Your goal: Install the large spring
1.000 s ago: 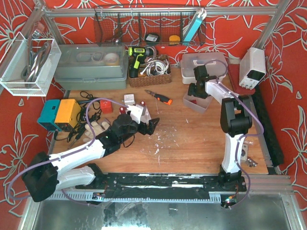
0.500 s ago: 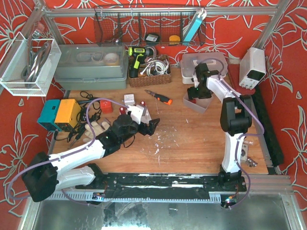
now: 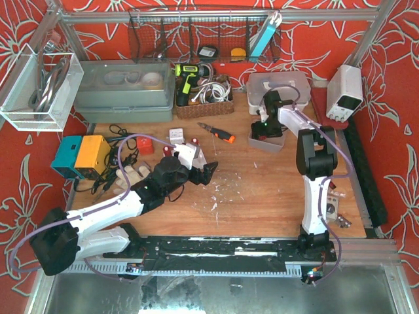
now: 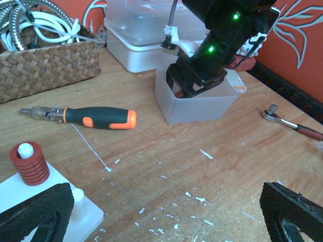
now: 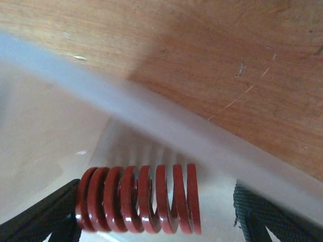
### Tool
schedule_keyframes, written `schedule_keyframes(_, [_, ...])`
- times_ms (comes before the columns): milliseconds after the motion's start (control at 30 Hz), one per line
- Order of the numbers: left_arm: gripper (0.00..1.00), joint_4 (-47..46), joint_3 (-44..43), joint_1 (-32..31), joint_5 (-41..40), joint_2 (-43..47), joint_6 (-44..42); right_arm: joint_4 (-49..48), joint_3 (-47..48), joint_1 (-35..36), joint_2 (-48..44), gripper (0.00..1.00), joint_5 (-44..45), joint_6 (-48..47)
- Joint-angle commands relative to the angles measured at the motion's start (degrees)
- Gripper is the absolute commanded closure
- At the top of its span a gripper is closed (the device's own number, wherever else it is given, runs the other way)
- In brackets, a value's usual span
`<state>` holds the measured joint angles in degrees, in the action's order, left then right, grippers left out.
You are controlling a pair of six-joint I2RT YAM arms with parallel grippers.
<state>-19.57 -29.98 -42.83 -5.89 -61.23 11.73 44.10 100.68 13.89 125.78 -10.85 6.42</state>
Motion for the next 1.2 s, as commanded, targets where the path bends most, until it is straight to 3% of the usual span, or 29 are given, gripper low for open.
schedule_keyframes(0, [0.00,-0.4,0.1,-0.6,-0.9,0.6,-0.7,1.5,1.1,0.6,3.1,0.21,1.8,-2.0])
schedule_keyframes(200, [0.00,-0.2,-0.2,-0.6,-1.1,0.1,-0.8,3.2,2.0,0.5,3.5,0.26,7.3,-2.5])
schedule_keyframes(567, [0.00,-0.3,-0.2,-0.6,-1.3,-0.3,-0.9,-0.5,-1.1,0.7,-0.9,0.54,5.4,-3.7])
schedule_keyframes(967, [0.00,-0.7,0.1,-0.6,-3.1,-0.8,-0.5,-2.6,-6.4,0.8,-11.8,0.63,4.1,1.1])
schedule_keyframes(1167, [0.00,-3.2,1.5,-0.6,-6.0,0.7,-0.6,-5.5,-11.4,1.1,-20.2,0.68,-4.0,6.1])
